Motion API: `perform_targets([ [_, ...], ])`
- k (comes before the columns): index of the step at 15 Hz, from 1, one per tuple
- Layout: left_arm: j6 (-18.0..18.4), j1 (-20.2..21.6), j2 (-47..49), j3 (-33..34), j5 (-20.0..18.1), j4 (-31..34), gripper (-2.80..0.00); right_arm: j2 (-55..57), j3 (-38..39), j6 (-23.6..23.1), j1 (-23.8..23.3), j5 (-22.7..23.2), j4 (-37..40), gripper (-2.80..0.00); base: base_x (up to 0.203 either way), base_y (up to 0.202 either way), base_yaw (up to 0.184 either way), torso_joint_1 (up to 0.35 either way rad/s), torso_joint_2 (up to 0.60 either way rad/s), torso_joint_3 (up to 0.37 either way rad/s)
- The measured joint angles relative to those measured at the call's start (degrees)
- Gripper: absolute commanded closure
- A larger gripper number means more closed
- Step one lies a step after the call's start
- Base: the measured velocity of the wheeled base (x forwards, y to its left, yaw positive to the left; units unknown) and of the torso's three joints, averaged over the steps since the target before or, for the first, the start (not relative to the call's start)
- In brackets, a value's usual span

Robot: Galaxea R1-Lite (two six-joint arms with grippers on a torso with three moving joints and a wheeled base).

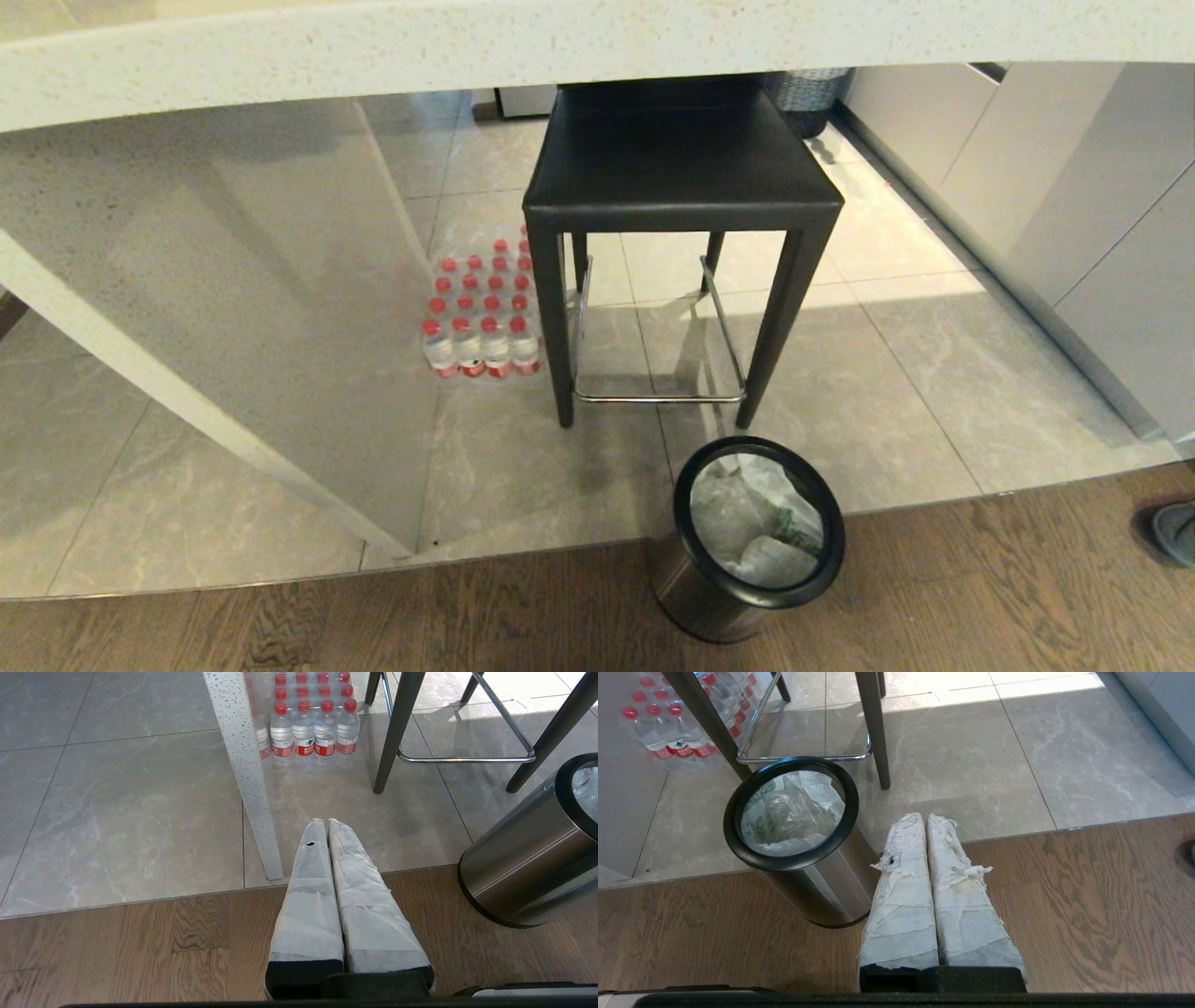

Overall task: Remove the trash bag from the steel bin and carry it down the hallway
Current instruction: Place the outer trash can on the ground

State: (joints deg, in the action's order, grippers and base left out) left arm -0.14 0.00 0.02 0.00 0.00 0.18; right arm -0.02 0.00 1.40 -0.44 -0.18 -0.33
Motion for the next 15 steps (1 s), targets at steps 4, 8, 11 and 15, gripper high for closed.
perform_targets([
  [4, 0.0, 0.0, 0.0, 0.0, 0.0, 0.0, 0.0, 0.0, 0.0, -0.5, 0.0, 0.0, 0.0, 0.0, 0.0, 0.0, 0.0, 0.0, 0.0, 0.0],
  [8, 0.1, 0.0, 0.0, 0.0, 0.0, 0.0, 0.0, 3.9, -7.9, -0.1, 0.0, 0.1, 4.4, 0.0, 0.0, 0.0, 0.0, 0.0, 0.0, 0.0],
  [11, 0.1, 0.0, 0.0, 0.0, 0.0, 0.0, 0.0, 16.8, -21.2, 4.3, -0.1, 0.3, 12.1, 0.0, 0.0, 0.0, 0.0, 0.0, 0.0, 0.0],
  [15, 0.0, 0.0, 0.0, 0.0, 0.0, 0.0, 0.0, 40.8, -33.2, 8.0, 0.1, 2.4, 18.2, 0.0, 0.0, 0.0, 0.0, 0.0, 0.0, 0.0],
])
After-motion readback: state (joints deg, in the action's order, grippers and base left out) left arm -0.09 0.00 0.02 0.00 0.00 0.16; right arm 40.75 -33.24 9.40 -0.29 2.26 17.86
